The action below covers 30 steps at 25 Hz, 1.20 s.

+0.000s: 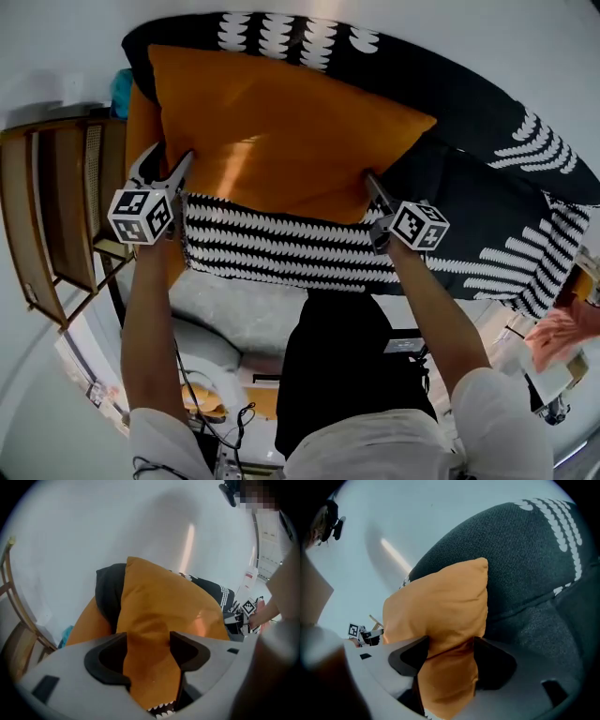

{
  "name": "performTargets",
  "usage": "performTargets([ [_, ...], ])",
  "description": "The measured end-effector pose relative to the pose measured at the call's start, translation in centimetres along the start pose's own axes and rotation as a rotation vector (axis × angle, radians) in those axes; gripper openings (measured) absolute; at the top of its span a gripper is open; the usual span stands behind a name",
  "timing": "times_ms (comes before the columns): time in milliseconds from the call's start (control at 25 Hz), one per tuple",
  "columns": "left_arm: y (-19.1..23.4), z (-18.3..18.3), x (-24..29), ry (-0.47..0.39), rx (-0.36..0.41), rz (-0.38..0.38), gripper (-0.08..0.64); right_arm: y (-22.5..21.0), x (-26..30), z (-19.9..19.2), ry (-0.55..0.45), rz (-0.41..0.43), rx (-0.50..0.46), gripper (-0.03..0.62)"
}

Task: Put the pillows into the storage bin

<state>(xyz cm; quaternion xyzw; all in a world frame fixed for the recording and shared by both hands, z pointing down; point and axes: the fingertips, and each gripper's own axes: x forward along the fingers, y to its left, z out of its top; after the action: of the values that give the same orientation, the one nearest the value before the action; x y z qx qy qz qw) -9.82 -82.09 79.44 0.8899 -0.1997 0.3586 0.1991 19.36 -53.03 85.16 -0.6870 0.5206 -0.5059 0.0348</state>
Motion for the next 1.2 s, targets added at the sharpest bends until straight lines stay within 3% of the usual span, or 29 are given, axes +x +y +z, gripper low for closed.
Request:
performTargets([
  [280, 0.6, -0.7, 2.9, 0.044, 0.02, 0.004, 0.265, -0.6, 2.0, -0.2, -0.002, 0.062, 0.012, 0.305],
  [520, -0.1, -0.7, 3.2, 0.057, -0.044, -0.024, 0.128, 0.3, 2.2, -0.1, 0.021, 0.083, -0.022, 0.222],
  [680, -0.9, -0.5, 1.4, 0.016, -0.061, -0.042, 0.047, 1.1, 2.0, -0.1, 0.03, 0.097, -0.051, 0.147],
  [840, -2.3, -0.1, -1.1, -0.038, -0.055, -0.049, 0.02, 1.9, 1.4, 0.2, 0.027, 0.125, -0.107, 0.08],
  [1200, -6.6, 0.8, -10.9, -0.19, -0.108, -0.024, 0.017, 6.4, -4.5, 2.8, -0.019, 0.204, -0.198, 0.052],
])
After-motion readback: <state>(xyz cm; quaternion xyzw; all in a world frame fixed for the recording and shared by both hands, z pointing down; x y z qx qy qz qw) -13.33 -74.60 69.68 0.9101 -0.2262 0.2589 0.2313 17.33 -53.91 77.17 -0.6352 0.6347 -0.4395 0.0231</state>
